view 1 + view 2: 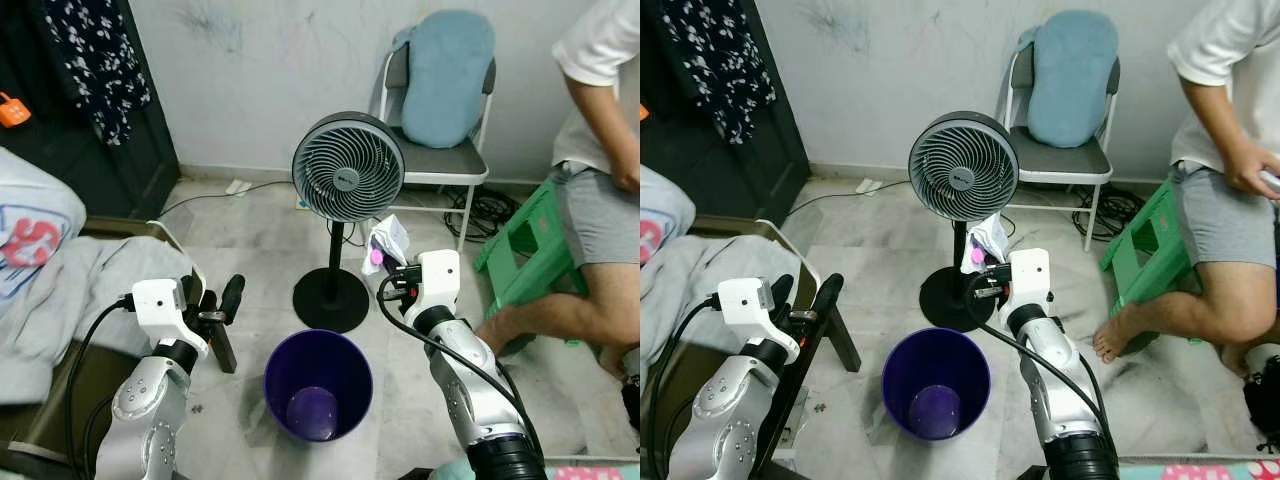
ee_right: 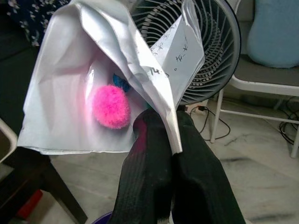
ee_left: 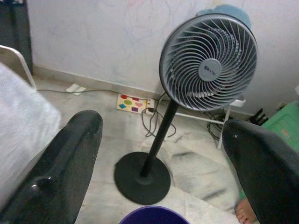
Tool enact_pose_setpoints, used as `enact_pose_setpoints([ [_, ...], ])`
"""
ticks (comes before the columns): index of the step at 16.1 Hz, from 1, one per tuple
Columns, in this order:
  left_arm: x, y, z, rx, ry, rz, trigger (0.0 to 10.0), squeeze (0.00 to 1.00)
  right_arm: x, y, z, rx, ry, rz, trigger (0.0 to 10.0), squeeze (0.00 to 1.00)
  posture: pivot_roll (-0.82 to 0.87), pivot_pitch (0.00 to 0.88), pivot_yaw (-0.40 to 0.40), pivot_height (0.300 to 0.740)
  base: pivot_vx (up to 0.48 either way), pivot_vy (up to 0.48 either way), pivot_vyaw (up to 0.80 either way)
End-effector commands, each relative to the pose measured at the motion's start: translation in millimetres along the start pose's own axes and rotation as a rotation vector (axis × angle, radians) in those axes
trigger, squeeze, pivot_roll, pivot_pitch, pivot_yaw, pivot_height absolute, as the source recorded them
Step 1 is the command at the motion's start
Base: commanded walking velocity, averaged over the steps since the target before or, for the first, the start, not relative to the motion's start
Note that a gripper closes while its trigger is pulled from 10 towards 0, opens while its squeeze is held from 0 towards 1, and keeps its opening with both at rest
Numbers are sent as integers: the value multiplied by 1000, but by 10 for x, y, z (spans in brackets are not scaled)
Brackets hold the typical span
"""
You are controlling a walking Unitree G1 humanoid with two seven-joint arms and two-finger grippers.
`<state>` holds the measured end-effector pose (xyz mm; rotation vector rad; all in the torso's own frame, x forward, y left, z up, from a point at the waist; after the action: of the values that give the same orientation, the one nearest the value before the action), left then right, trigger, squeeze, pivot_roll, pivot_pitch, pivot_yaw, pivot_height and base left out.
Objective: Clean up the room
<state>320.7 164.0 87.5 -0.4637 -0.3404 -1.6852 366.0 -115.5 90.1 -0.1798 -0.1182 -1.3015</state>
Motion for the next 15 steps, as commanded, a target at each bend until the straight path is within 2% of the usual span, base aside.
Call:
enact_pose_setpoints([
  [1,-3,9,-9,-9,3,1,10000,0,14,11,32,12,-5,-1,10000,0,-136,49,6,740,274,0,0],
  [12,-11,11,-26,-17,7,2,10000,0,-3,10,43,20,-8,8,10000,0,-134,43,6,740,258,0,43],
  [15,-11,8,-29,-18,8,2,10000,0,-5,8,41,20,-7,9,10000,0,-134,41,7,740,291,0,721],
])
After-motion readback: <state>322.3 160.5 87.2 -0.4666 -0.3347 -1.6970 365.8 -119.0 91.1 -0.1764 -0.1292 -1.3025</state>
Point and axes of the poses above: a point about 5 cm out from each wrist's last joint towards the gripper, its own y axis pointing out of the wrist towards the gripper, its own z axis along the axis of the wrist's last joint, x = y × z, the point moved 6 cm from there along y, pointing out of the wrist towards the gripper, and after that the axes turned 14 degrees about -y, right-handed, at the moved point
